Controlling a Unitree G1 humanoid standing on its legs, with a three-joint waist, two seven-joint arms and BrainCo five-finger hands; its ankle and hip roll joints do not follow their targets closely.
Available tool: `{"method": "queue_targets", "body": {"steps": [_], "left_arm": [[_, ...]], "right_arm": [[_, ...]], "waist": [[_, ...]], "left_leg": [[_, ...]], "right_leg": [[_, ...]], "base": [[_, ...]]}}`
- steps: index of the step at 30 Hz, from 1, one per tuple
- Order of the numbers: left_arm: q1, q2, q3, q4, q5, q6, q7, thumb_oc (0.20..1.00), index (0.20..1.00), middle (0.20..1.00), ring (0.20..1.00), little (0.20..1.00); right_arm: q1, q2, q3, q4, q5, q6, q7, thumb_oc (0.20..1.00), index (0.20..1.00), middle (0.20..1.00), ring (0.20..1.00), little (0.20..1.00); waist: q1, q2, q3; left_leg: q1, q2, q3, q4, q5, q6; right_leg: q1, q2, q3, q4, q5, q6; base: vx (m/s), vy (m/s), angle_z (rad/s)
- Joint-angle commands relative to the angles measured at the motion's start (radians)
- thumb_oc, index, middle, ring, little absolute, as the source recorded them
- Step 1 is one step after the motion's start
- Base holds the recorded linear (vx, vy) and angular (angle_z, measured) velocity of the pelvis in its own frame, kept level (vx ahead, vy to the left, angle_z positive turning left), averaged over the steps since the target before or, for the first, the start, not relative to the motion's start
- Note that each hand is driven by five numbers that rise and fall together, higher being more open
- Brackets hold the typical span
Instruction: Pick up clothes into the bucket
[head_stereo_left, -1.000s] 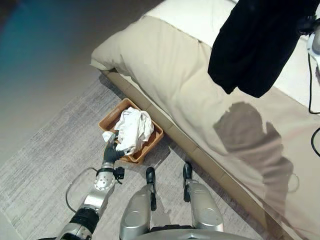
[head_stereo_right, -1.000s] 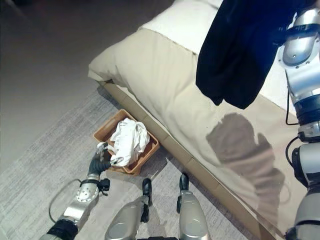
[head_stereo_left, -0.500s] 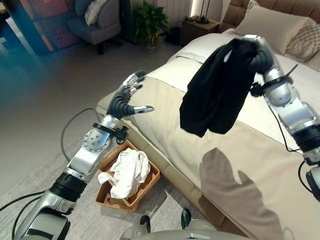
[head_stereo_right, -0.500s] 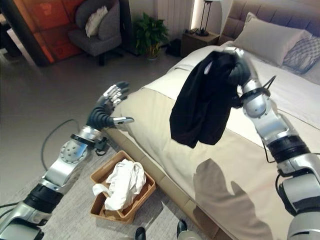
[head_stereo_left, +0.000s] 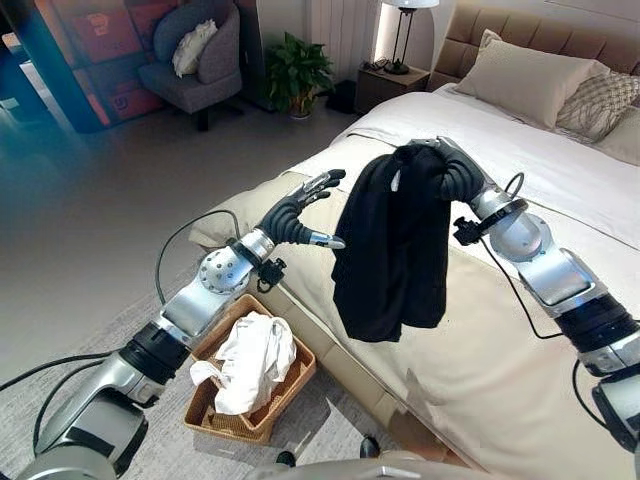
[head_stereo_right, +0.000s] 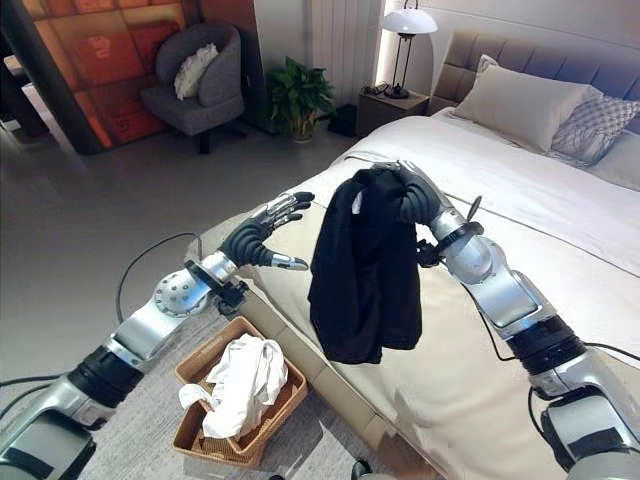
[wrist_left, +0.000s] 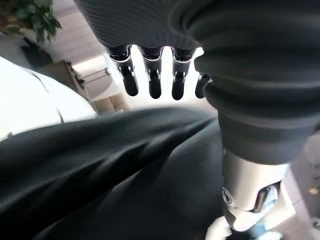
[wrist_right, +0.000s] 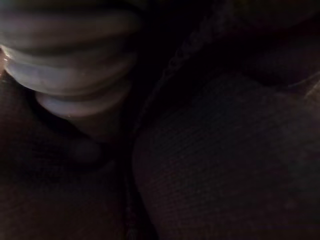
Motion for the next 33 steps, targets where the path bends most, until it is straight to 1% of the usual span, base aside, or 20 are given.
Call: {"method": "queue_targets", "body": {"steps": [1, 4, 7, 11, 12, 14, 16, 19, 20, 21, 22, 23, 26, 28, 29, 30, 31, 33], "left_arm": [[-0.091, -0.044, -0.024, 0.103, 0.087, -0.023, 0.026, 1.000, 1.000, 1.000, 1.000, 1.000], [-0.077, -0.090, -0.005, 0.154, 0.141, -0.018, 0.046, 1.000, 1.000, 1.000, 1.000, 1.000], [-0.070, -0.119, 0.002, 0.181, 0.186, -0.010, 0.052, 1.000, 1.000, 1.000, 1.000, 1.000], [-0.059, -0.155, -0.001, 0.190, 0.168, -0.009, 0.039, 1.000, 1.000, 1.000, 1.000, 1.000], [-0.062, -0.162, -0.008, 0.187, 0.144, -0.007, 0.029, 1.000, 1.000, 1.000, 1.000, 1.000], [-0.072, -0.163, -0.031, 0.169, 0.050, -0.003, -0.013, 1.000, 1.000, 1.000, 1.000, 1.000], [-0.090, -0.147, -0.077, 0.126, -0.098, 0.014, -0.083, 1.000, 1.000, 1.000, 1.000, 1.000], [-0.127, -0.134, -0.141, 0.088, -0.230, 0.036, -0.122, 1.000, 1.000, 1.000, 1.000, 1.000], [-0.144, -0.129, -0.164, 0.079, -0.254, 0.043, -0.134, 1.000, 1.000, 1.000, 1.000, 1.000], [-0.144, -0.129, -0.164, 0.079, -0.254, 0.043, -0.134, 1.000, 1.000, 1.000, 1.000, 1.000], [-0.175, -0.115, -0.200, 0.067, -0.296, 0.052, -0.148, 1.000, 1.000, 1.000, 1.000, 1.000], [-0.187, -0.111, -0.215, 0.064, -0.306, 0.057, -0.154, 1.000, 1.000, 1.000, 1.000, 1.000], [-0.222, -0.123, -0.247, 0.069, -0.326, 0.061, -0.160, 1.000, 1.000, 1.000, 1.000, 1.000], [-0.239, -0.136, -0.273, 0.067, -0.380, 0.076, -0.188, 1.000, 1.000, 1.000, 1.000, 1.000], [-0.239, -0.135, -0.273, 0.067, -0.380, 0.076, -0.188, 1.000, 1.000, 1.000, 1.000, 1.000], [-0.255, -0.136, -0.300, 0.053, -0.459, 0.100, -0.224, 1.000, 1.000, 1.000, 1.000, 1.000], [-0.255, -0.136, -0.300, 0.053, -0.460, 0.100, -0.224, 1.000, 1.000, 1.000, 1.000, 1.000], [-0.256, -0.136, -0.320, 0.043, -0.517, 0.118, -0.249, 1.000, 1.000, 1.000, 1.000, 1.000]], "right_arm": [[-0.039, 0.028, -0.094, -0.081, 0.065, -0.067, -0.015, 0.200, 0.200, 0.200, 0.200, 0.200], [-0.040, 0.072, -0.099, -0.146, 0.073, -0.082, -0.011, 0.200, 0.200, 0.200, 0.200, 0.200], [-0.042, 0.101, -0.100, -0.199, 0.075, -0.092, -0.005, 0.200, 0.200, 0.200, 0.200, 0.200], [-0.051, 0.128, -0.088, -0.241, 0.086, -0.100, 0.010, 0.200, 0.200, 0.200, 0.200, 0.200], [-0.057, 0.130, -0.082, -0.242, 0.091, -0.100, 0.014, 0.200, 0.200, 0.200, 0.200, 0.200], [-0.066, 0.132, -0.073, -0.251, 0.111, -0.100, 0.022, 0.200, 0.200, 0.200, 0.200, 0.200], [-0.077, 0.129, -0.058, -0.263, 0.133, -0.102, 0.035, 0.200, 0.200, 0.200, 0.200, 0.200], [-0.089, 0.132, -0.025, -0.275, 0.157, -0.103, 0.050, 0.200, 0.200, 0.200, 0.200, 0.200], [-0.094, 0.130, -0.014, -0.280, 0.160, -0.102, 0.055, 0.200, 0.200, 0.200, 0.200, 0.200], [-0.094, 0.130, -0.014, -0.280, 0.160, -0.102, 0.055, 0.200, 0.200, 0.200, 0.200, 0.200], [-0.100, 0.130, 0.001, -0.291, 0.174, -0.104, 0.060, 0.200, 0.200, 0.200, 0.200, 0.200], [-0.104, 0.130, 0.010, -0.293, 0.174, -0.104, 0.062, 0.200, 0.200, 0.200, 0.200, 0.200], [-0.112, 0.142, 0.024, -0.301, 0.176, -0.105, 0.065, 0.200, 0.200, 0.200, 0.200, 0.200], [-0.120, 0.149, 0.038, -0.307, 0.176, -0.106, 0.069, 0.200, 0.200, 0.200, 0.200, 0.200], [-0.120, 0.149, 0.038, -0.307, 0.176, -0.106, 0.069, 0.200, 0.200, 0.200, 0.200, 0.200], [-0.127, 0.152, 0.048, -0.308, 0.184, -0.109, 0.073, 0.200, 0.200, 0.200, 0.200, 0.200], [-0.127, 0.152, 0.048, -0.307, 0.184, -0.109, 0.073, 0.200, 0.200, 0.200, 0.200, 0.200], [-0.133, 0.152, 0.058, -0.306, 0.185, -0.110, 0.075, 0.200, 0.200, 0.200, 0.200, 0.200]], "waist": [[0.028, -0.036, -0.087], [0.026, -0.035, -0.086], [0.024, -0.034, -0.084], [0.022, -0.033, -0.082], [0.021, -0.033, -0.081], [0.018, -0.032, -0.081], [0.012, -0.030, -0.081], [0.008, -0.028, -0.082], [0.007, -0.029, -0.082], [0.007, -0.029, -0.081], [0.005, -0.030, -0.080], [0.005, -0.030, -0.079], [0.005, -0.030, -0.074], [0.002, -0.031, -0.071], [0.002, -0.031, -0.071], [-0.001, -0.031, -0.071], [-0.001, -0.031, -0.071], [-0.003, -0.031, -0.070]], "left_leg": [[-0.035, -0.012, -0.053, 0.087, -0.092, 0.001], [-0.033, -0.011, -0.052, 0.086, -0.092, 0.004], [-0.029, -0.010, -0.051, 0.086, -0.092, 0.006], [-0.026, -0.011, -0.049, 0.086, -0.094, 0.007], [-0.025, -0.010, -0.049, 0.086, -0.093, 0.008], [-0.026, -0.010, -0.050, 0.086, -0.093, 0.008], [-0.028, -0.010, -0.051, 0.087, -0.091, 0.006], [-0.029, -0.010, -0.054, 0.082, -0.088, 0.004], [-0.029, -0.010, -0.054, 0.081, -0.087, 0.004], [-0.029, -0.010, -0.055, 0.081, -0.087, 0.004], [-0.031, -0.010, -0.055, 0.080, -0.085, 0.002], [-0.032, -0.010, -0.055, 0.079, -0.084, 0.002], [-0.036, -0.011, -0.058, 0.080, -0.082, 0.001], [-0.039, -0.012, -0.061, 0.078, -0.080, 0.002], [-0.039, -0.012, -0.061, 0.078, -0.080, 0.002], [-0.040, -0.011, -0.061, 0.076, -0.078, 0.001], [-0.040, -0.011, -0.061, 0.076, -0.078, 0.001], [-0.039, -0.011, -0.061, 0.073, -0.077, 0.001]], "right_leg": [[-0.038, -0.065, -0.060, 0.097, -0.020, 0.068], [-0.036, -0.063, -0.059, 0.096, -0.021, 0.067], [-0.035, -0.062, -0.058, 0.096, -0.020, 0.065], [-0.031, -0.062, -0.056, 0.096, -0.021, 0.065], [-0.031, -0.062, -0.056, 0.095, -0.020, 0.065], [-0.030, -0.061, -0.056, 0.095, -0.020, 0.065], [-0.031, -0.063, -0.054, 0.095, -0.019, 0.065], [-0.032, -0.063, -0.057, 0.093, -0.017, 0.065], [-0.032, -0.062, -0.058, 0.093, -0.017, 0.065], [-0.032, -0.062, -0.059, 0.093, -0.017, 0.065], [-0.032, -0.062, -0.063, 0.092, -0.015, 0.065], [-0.033, -0.063, -0.065, 0.092, -0.014, 0.066], [-0.034, -0.064, -0.067, 0.092, -0.013, 0.067], [-0.035, -0.065, -0.067, 0.092, -0.013, 0.066], [-0.035, -0.065, -0.068, 0.091, -0.013, 0.066], [-0.036, -0.065, -0.069, 0.089, -0.012, 0.067], [-0.036, -0.065, -0.070, 0.089, -0.012, 0.067], [-0.036, -0.064, -0.071, 0.088, -0.011, 0.067]], "base": [[0.00, 0.000, 0.00], [0.00, 0.000, 0.00], [0.00, 0.000, 0.00], [0.00, 0.000, 0.00], [0.00, 0.000, 0.00], [0.00, 0.000, 0.00], [0.00, 0.000, 0.00], [0.00, 0.000, 0.00], [0.00, 0.000, 0.00], [0.00, 0.000, 0.00], [0.00, 0.000, 0.00], [0.00, 0.000, 0.00], [0.00, 0.000, 0.00], [0.00, 0.000, 0.00], [0.00, 0.000, 0.00], [0.00, 0.000, 0.00], [0.00, 0.000, 0.00], [0.02, 0.001, 0.01]]}}
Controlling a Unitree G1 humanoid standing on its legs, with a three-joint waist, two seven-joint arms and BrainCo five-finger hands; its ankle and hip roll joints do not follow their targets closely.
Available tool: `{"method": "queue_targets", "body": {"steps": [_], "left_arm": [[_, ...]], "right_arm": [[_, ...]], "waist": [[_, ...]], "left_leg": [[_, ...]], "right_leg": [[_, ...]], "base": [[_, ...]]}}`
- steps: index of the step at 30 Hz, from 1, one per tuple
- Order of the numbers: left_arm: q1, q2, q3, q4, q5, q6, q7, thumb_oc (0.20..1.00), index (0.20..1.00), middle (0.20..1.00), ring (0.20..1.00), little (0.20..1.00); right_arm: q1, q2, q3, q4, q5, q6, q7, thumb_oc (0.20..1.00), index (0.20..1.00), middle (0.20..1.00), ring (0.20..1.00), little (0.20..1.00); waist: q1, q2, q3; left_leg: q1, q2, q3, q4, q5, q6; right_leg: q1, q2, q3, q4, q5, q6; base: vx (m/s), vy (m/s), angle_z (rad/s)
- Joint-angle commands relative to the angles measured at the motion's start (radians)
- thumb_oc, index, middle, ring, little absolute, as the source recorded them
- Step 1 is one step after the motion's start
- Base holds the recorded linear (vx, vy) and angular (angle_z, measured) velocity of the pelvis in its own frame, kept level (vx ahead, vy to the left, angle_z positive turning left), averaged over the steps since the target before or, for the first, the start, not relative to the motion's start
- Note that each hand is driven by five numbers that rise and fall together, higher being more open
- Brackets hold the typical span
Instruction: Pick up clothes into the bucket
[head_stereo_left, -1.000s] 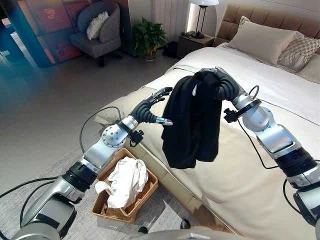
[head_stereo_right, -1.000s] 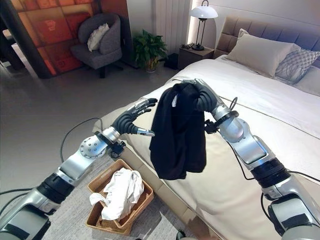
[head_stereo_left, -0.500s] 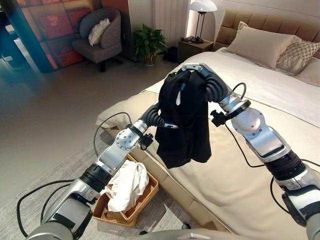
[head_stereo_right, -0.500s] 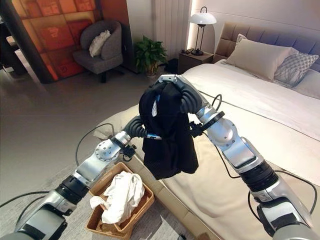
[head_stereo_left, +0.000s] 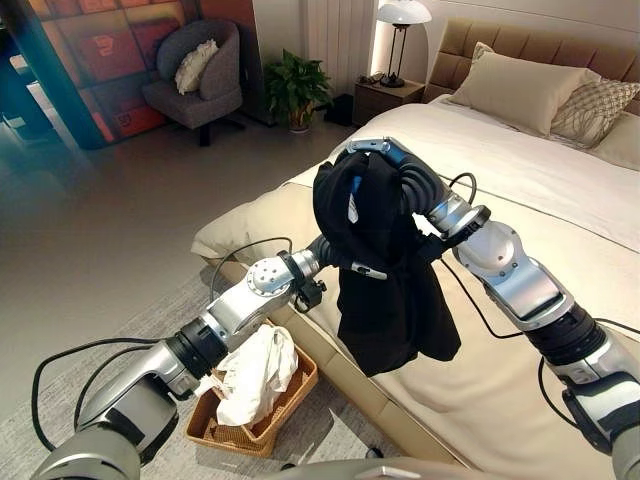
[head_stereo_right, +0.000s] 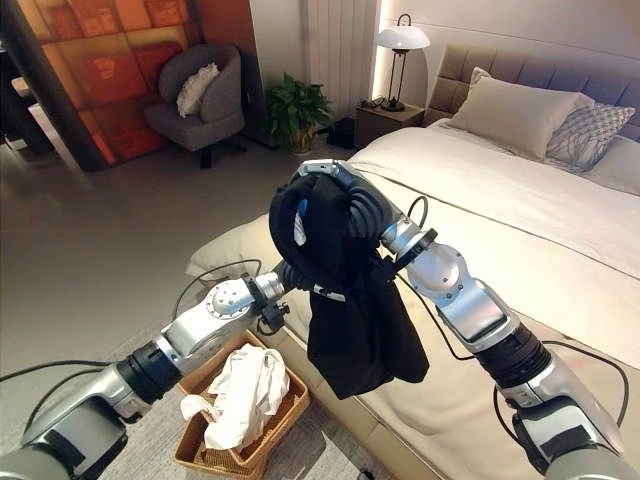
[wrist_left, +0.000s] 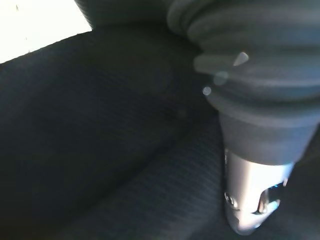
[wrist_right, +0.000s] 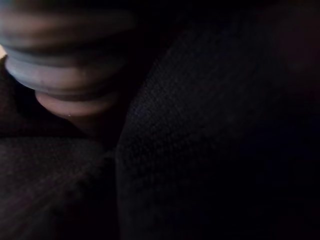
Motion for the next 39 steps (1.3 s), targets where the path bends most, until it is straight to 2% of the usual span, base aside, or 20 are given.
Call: {"method": "queue_targets", "body": {"steps": [1, 7, 8, 10, 14, 15, 16, 17, 18, 19, 29, 30, 31, 35, 39], "left_arm": [[-0.151, -0.038, -0.076, -0.004, -0.114, 0.006, -0.069, 1.000, 1.000, 1.000, 1.000, 1.000], [-0.143, -0.032, -0.084, -0.007, -0.164, 0.014, -0.079, 1.000, 1.000, 1.000, 1.000, 1.000], [-0.125, -0.045, -0.066, 0.005, -0.173, 0.012, -0.074, 0.485, 0.485, 0.485, 0.485, 0.485], [-0.103, -0.055, -0.047, 0.012, -0.181, 0.011, -0.069, 0.200, 0.200, 0.200, 0.200, 0.200], [-0.069, -0.062, -0.018, 0.015, -0.187, 0.011, -0.066, 0.200, 0.200, 0.200, 0.200, 0.200], [-0.059, -0.066, -0.007, 0.016, -0.192, 0.010, -0.065, 0.200, 0.200, 0.200, 0.200, 0.200], [-0.046, -0.072, 0.002, 0.018, -0.201, 0.012, -0.065, 0.200, 0.200, 0.200, 0.200, 0.200], [-0.033, -0.078, 0.014, 0.022, -0.207, 0.011, -0.065, 0.200, 0.200, 0.200, 0.200, 0.200], [-0.033, -0.078, 0.014, 0.022, -0.207, 0.011, -0.065, 0.200, 0.200, 0.200, 0.200, 0.200], [-0.003, -0.089, 0.040, 0.020, -0.229, 0.016, -0.065, 0.200, 0.200, 0.200, 0.200, 0.200], [0.178, -0.132, 0.235, 0.047, -0.307, 0.010, -0.049, 0.200, 0.200, 0.200, 0.200, 0.200], [0.211, -0.111, 0.288, 0.043, -0.299, -0.003, -0.043, 0.200, 0.200, 0.200, 0.200, 0.200], [0.212, -0.111, 0.288, 0.042, -0.299, -0.003, -0.043, 0.200, 0.200, 0.200, 0.200, 0.200], [0.287, -0.049, 0.411, 0.034, -0.255, -0.043, -0.028, 0.200, 0.200, 0.200, 0.200, 0.200], [0.365, -0.009, 0.536, 0.039, -0.194, -0.077, -0.007, 0.200, 0.200, 0.200, 0.200, 0.200]], "right_arm": [[-0.133, 0.046, 0.006, -0.094, 0.066, -0.089, -0.009, 0.200, 0.200, 0.200, 0.200, 0.200], [-0.122, 0.048, 0.015, -0.100, 0.059, -0.089, -0.003, 0.200, 0.200, 0.200, 0.200, 0.200], [-0.117, 0.054, 0.012, -0.102, 0.054, -0.091, -0.005, 0.200, 0.200, 0.200, 0.200, 0.200], [-0.115, 0.060, 0.009, -0.098, 0.044, -0.090, -0.008, 0.200, 0.200, 0.200, 0.200, 0.200], [-0.104, 0.068, -0.002, -0.094, 0.028, -0.090, -0.011, 0.200, 0.200, 0.200, 0.200, 0.200], [-0.098, 0.071, -0.006, -0.094, 0.023, -0.090, -0.011, 0.357, 0.357, 0.357, 0.357, 0.357], [-0.093, 0.072, -0.011, -0.090, 0.014, -0.091, -0.015, 0.429, 0.429, 0.429, 0.429, 0.429], [-0.088, 0.073, -0.014, -0.090, 0.010, -0.090, -0.014, 0.875, 0.875, 0.875, 0.875, 0.875], [-0.088, 0.073, -0.014, -0.090, 0.010, -0.090, -0.014, 0.956, 0.956, 0.956, 0.956, 0.956], [-0.074, 0.075, -0.028, -0.089, -0.004, -0.089, -0.019, 1.000, 1.000, 1.000, 1.000, 1.000], [0.012, 0.069, -0.106, -0.062, -0.062, -0.086, -0.026, 1.000, 1.000, 1.000, 1.000, 1.000], [0.045, 0.058, -0.137, -0.046, -0.079, -0.083, -0.025, 1.000, 1.000, 1.000, 1.000, 1.000], [0.046, 0.058, -0.137, -0.047, -0.079, -0.083, -0.024, 1.000, 1.000, 1.000, 1.000, 1.000], [0.149, 0.025, -0.216, 0.009, -0.100, -0.073, -0.026, 1.000, 1.000, 1.000, 1.000, 1.000], [0.296, 0.036, -0.295, 0.090, -0.099, -0.058, -0.021, 1.000, 1.000, 1.000, 1.000, 1.000]], "waist": [[0.001, -0.045, -0.036], [0.000, -0.047, -0.031], [0.001, -0.049, -0.031], [0.001, -0.049, -0.030], [0.001, -0.049, -0.032], [0.002, -0.049, -0.032], [0.003, -0.049, -0.033], [0.003, -0.049, -0.034], [0.003, -0.049, -0.034], [0.003, -0.050, -0.035], [0.007, -0.054, -0.042], [0.009, -0.055, -0.043], [0.009, -0.055, -0.043], [0.012, -0.054, -0.044], [0.011, -0.051, -0.041]], "left_leg": [[-0.030, -0.008, -0.059, 0.075, -0.084, -0.001], [-0.030, -0.007, -0.057, 0.069, -0.080, -0.003], [-0.030, -0.008, -0.059, 0.067, -0.079, -0.002], [-0.030, -0.008, -0.059, 0.067, -0.080, 0.000], [-0.028, -0.008, -0.055, 0.067, -0.082, 0.001], [-0.028, -0.009, -0.055, 0.067, -0.083, 0.002], [-0.026, -0.009, -0.054, 0.066, -0.084, 0.003], [-0.025, -0.010, -0.054, 0.065, -0.084, 0.003], [-0.025, -0.010, -0.054, 0.065, -0.084, 0.003], [-0.024, -0.010, -0.055, 0.065, -0.085, 0.005], [-0.019, -0.011, -0.052, 0.075, -0.096, 0.009], [-0.017, -0.012, -0.050, 0.078, -0.098, 0.009], [-0.017, -0.012, -0.050, 0.078, -0.098, 0.009], [-0.016, -0.012, -0.048, 0.081, -0.100, 0.007], [-0.016, -0.011, -0.045, 0.082, -0.102, 0.006]], "right_leg": [[-0.025, -0.061, -0.070, 0.087, -0.017, 0.068], [-0.024, -0.062, -0.071, 0.085, -0.016, 0.069], [-0.025, -0.062, -0.070, 0.086, -0.016, 0.068], [-0.027, -0.064, -0.067, 0.087, -0.015, 0.068], [-0.027, -0.064, -0.064, 0.087, -0.014, 0.069], [-0.027, -0.064, -0.062, 0.087, -0.015, 0.068], [-0.027, -0.065, -0.062, 0.087, -0.015, 0.068], [-0.026, -0.064, -0.061, 0.087, -0.016, 0.068], [-0.026, -0.064, -0.061, 0.087, -0.016, 0.068], [-0.026, -0.065, -0.062, 0.088, -0.016, 0.068], [-0.021, -0.068, -0.055, 0.090, -0.022, 0.066], [-0.019, -0.068, -0.053, 0.090, -0.023, 0.066], [-0.019, -0.068, -0.053, 0.090, -0.023, 0.066], [-0.018, -0.068, -0.050, 0.091, -0.024, 0.065], [-0.023, -0.067, -0.048, 0.095, -0.026, 0.065]], "base": [[0.00, 0.000, 0.00], [0.01, 0.001, 0.01], [0.00, 0.000, 0.05], [0.00, 0.002, 0.03], [0.00, 0.000, 0.00], [0.00, 0.000, 0.00], [0.00, 0.000, 0.00], [0.00, 0.000, 0.00], [0.00, 0.000, 0.00], [0.00, 0.000, 0.00], [0.00, 0.000, 0.00], [0.00, 0.000, 0.00], [0.00, 0.000, 0.00], [0.00, 0.000, 0.00], [0.00, 0.000, 0.00]]}}
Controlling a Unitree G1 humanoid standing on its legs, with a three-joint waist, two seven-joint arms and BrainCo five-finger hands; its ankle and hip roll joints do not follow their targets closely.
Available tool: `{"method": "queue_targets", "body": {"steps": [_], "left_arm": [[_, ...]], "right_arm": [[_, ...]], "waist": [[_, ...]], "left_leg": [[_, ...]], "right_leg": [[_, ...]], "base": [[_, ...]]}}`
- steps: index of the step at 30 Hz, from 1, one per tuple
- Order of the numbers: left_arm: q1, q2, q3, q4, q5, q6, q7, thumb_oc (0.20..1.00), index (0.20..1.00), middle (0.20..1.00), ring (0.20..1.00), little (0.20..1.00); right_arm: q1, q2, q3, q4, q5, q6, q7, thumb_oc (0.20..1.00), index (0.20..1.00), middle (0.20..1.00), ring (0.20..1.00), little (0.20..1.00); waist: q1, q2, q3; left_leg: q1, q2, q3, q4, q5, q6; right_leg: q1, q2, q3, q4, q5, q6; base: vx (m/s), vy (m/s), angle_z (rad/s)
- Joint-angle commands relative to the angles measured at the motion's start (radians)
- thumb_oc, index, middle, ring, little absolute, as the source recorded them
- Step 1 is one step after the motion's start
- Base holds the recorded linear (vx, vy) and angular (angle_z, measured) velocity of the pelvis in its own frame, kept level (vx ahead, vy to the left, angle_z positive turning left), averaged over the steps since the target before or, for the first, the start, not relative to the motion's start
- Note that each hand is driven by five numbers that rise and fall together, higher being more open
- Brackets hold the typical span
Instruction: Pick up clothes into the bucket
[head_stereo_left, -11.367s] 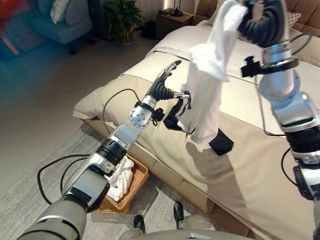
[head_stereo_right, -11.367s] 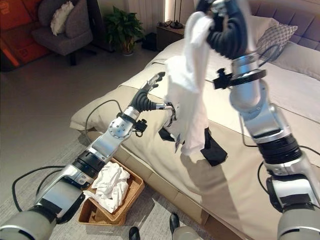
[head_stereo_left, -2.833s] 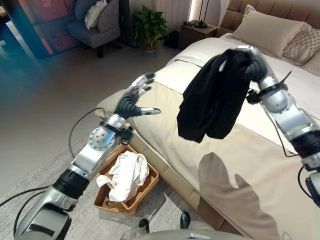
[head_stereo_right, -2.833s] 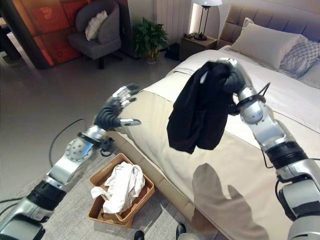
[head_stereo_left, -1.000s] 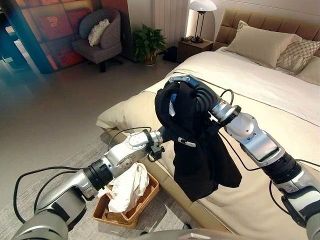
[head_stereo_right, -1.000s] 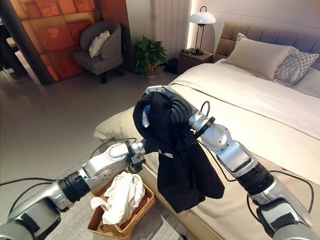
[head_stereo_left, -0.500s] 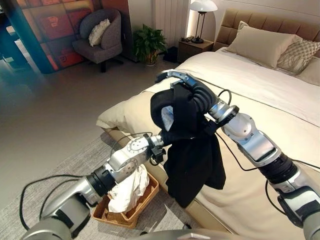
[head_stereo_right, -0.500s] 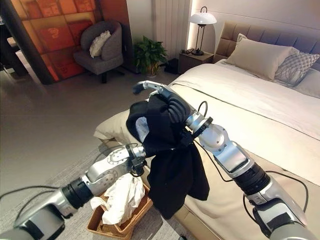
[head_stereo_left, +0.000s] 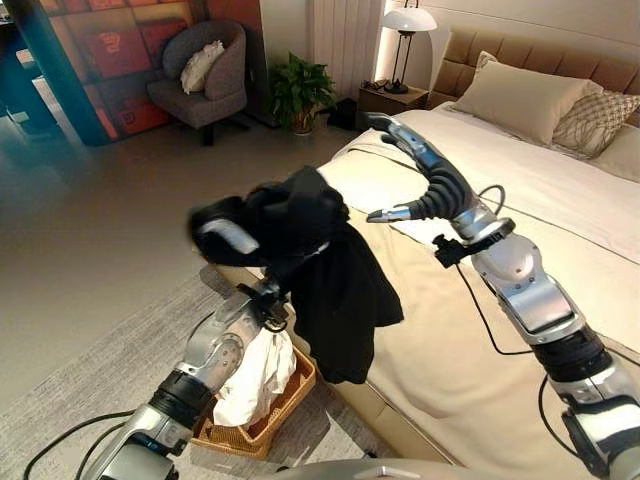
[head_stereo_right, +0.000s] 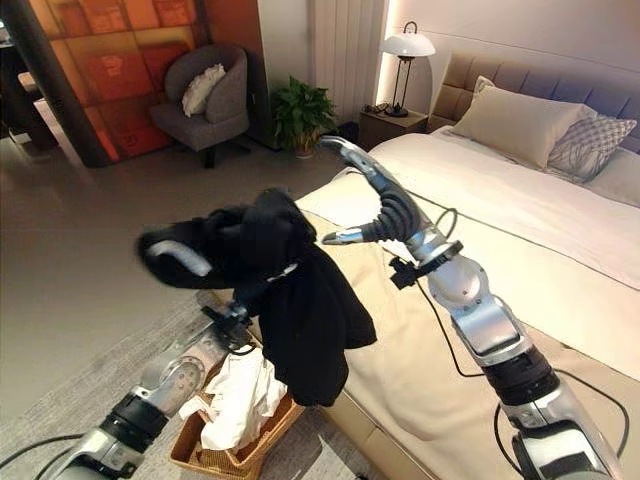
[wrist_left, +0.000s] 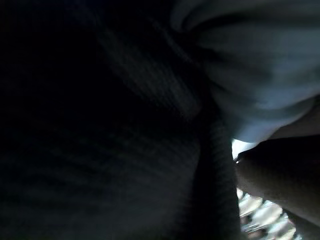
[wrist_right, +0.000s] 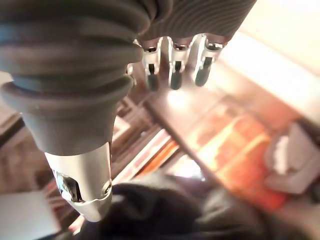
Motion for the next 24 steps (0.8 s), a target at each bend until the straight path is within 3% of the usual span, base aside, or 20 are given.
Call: {"method": "queue_targets", "body": {"steps": [1, 5, 10, 17, 24], "left_arm": [[-0.035, 0.034, 0.086, 0.026, 0.030, -0.111, 0.007, 0.200, 0.200, 0.200, 0.200, 0.200], [0.041, 0.048, 0.269, 0.081, 0.148, -0.172, 0.066, 0.200, 0.200, 0.200, 0.200, 0.200], [0.087, 0.076, 0.358, 0.088, 0.328, -0.224, 0.152, 0.200, 0.200, 0.200, 0.200, 0.200], [0.092, 0.074, 0.402, 0.164, 0.614, -0.272, 0.332, 0.200, 0.200, 0.200, 0.200, 0.200], [-0.014, 0.119, 0.349, 0.295, 0.737, -0.271, 0.441, 0.200, 0.200, 0.200, 0.200, 0.200]], "right_arm": [[0.037, -0.004, -0.055, 0.035, -0.010, -0.016, -0.018, 1.000, 1.000, 1.000, 1.000, 1.000], [0.236, 0.061, -0.161, 0.206, -0.067, 0.013, -0.045, 1.000, 1.000, 1.000, 1.000, 1.000], [0.318, 0.132, -0.199, 0.390, -0.081, 0.026, -0.097, 1.000, 1.000, 1.000, 1.000, 1.000], [0.375, 0.231, -0.118, 0.770, -0.112, 0.036, -0.132, 1.000, 1.000, 1.000, 1.000, 1.000], [0.367, 0.244, 0.027, 0.962, -0.124, 0.017, -0.087, 1.000, 1.000, 1.000, 1.000, 1.000]], "waist": [[0.010, -0.028, -0.027], [0.002, -0.022, -0.005], [-0.003, -0.019, 0.035], [-0.006, -0.027, 0.128], [-0.016, -0.056, 0.254]], "left_leg": [[-0.017, -0.013, -0.037, 0.083, -0.100, 0.007], [-0.030, -0.013, -0.034, 0.088, -0.101, 0.006], [-0.063, -0.018, -0.032, 0.111, -0.102, 0.008], [-0.158, -0.028, -0.029, 0.173, -0.103, 0.009], [-0.335, -0.031, -0.041, 0.339, -0.127, 0.015]], "right_leg": [[-0.026, -0.068, -0.041, 0.096, -0.019, 0.059], [-0.043, -0.068, -0.033, 0.102, -0.019, 0.058], [-0.079, -0.069, -0.024, 0.117, -0.015, 0.056], [-0.163, -0.069, -0.010, 0.158, -0.009, 0.055], [-0.310, -0.082, 0.007, 0.260, -0.009, 0.047]], "base": [[0.00, 0.000, 0.00], [0.00, 0.004, -0.01], [-0.06, 0.023, -0.10], [-0.09, 0.035, -0.04], [-0.13, 0.039, -0.04]]}}
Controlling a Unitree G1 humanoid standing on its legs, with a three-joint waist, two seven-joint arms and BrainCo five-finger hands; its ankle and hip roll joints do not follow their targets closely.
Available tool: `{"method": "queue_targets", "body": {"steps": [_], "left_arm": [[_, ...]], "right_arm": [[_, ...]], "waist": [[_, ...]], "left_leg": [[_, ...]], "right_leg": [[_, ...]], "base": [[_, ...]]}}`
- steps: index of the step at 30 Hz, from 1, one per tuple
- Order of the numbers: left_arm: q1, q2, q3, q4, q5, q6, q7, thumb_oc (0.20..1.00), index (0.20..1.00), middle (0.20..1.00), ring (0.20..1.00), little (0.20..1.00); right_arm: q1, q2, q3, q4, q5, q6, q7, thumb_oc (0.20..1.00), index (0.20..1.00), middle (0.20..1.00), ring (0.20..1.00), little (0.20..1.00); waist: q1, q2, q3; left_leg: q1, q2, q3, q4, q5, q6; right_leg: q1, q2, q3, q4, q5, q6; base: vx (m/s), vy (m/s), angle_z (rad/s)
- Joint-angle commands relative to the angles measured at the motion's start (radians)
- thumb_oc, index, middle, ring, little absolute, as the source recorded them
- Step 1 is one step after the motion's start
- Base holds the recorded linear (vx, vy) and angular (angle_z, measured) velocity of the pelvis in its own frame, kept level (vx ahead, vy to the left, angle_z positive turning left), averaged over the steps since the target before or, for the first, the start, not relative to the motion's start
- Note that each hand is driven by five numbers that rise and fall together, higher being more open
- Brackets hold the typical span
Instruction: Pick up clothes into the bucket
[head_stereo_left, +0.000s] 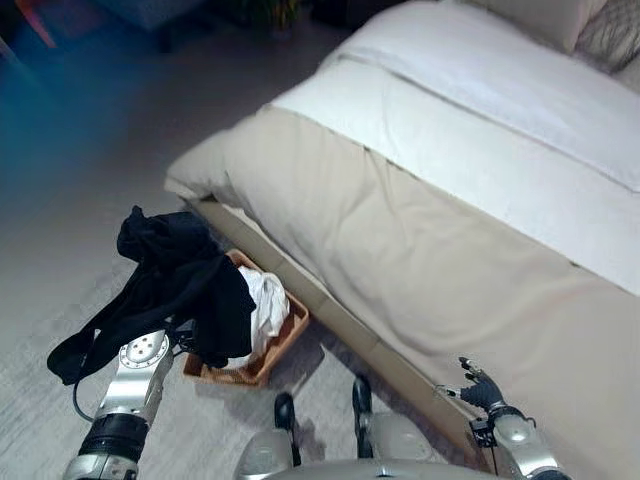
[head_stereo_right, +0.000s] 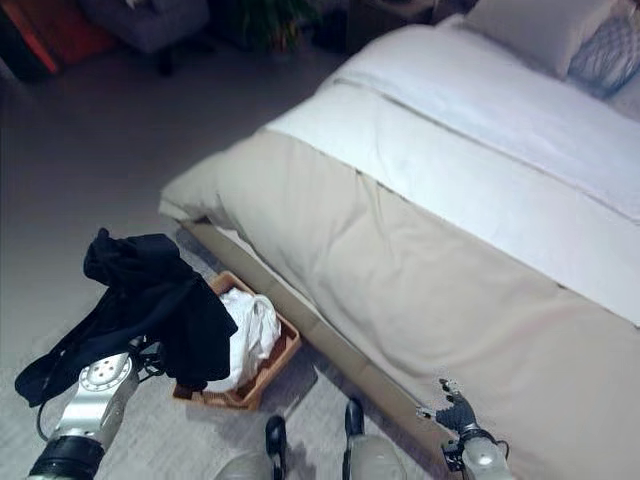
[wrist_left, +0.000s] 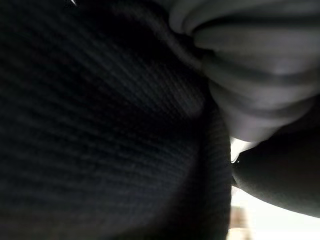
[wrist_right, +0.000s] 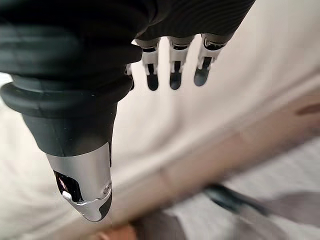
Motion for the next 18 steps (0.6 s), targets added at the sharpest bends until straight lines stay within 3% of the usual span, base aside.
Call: {"method": "queue_targets", "body": {"steps": [1, 9, 14, 18], "left_arm": [[-0.113, 0.041, 0.031, 0.029, 0.052, -0.085, 0.088, 0.200, 0.200, 0.200, 0.200, 0.200], [-0.264, 0.099, 0.009, 0.145, 0.021, -0.089, 0.196, 0.200, 0.200, 0.200, 0.200, 0.200], [-0.320, 0.120, 0.001, 0.168, -0.004, -0.096, 0.235, 0.200, 0.200, 0.200, 0.200, 0.200], [-0.463, 0.146, -0.057, 0.221, -0.032, -0.084, 0.281, 0.200, 0.200, 0.200, 0.200, 0.200]], "right_arm": [[-0.036, -0.021, 0.028, -0.028, 0.002, -0.042, 0.014, 1.000, 1.000, 1.000, 1.000, 1.000], [-0.146, 0.002, 0.047, 0.008, 0.160, -0.070, -0.006, 1.000, 1.000, 1.000, 1.000, 1.000], [-0.163, 0.003, 0.063, -0.016, 0.184, -0.086, -0.019, 1.000, 1.000, 1.000, 1.000, 1.000], [-0.196, -0.010, 0.064, -0.066, 0.231, -0.105, -0.051, 1.000, 1.000, 1.000, 1.000, 1.000]], "waist": [[-0.015, -0.028, -0.001], [-0.023, -0.097, 0.088], [-0.025, -0.105, 0.117], [-0.041, -0.116, 0.168]], "left_leg": [[-0.099, -0.024, -0.072, 0.219, -0.111, 0.018], [-0.287, 0.026, -0.073, 0.382, -0.146, 0.003], [-0.362, 0.034, -0.081, 0.446, -0.165, 0.004], [-0.504, 0.020, -0.104, 0.530, -0.174, 0.011]], "right_leg": [[-0.053, -0.079, -0.033, 0.124, -0.010, 0.047], [-0.219, -0.057, -0.027, 0.200, -0.013, 0.041], [-0.279, -0.049, -0.028, 0.249, -0.032, 0.038], [-0.402, -0.060, -0.047, 0.336, -0.053, 0.031]], "base": [[-0.09, 0.013, -0.01], [-0.08, -0.032, -0.02], [-0.07, -0.014, -0.07], [-0.10, -0.002, 0.08]]}}
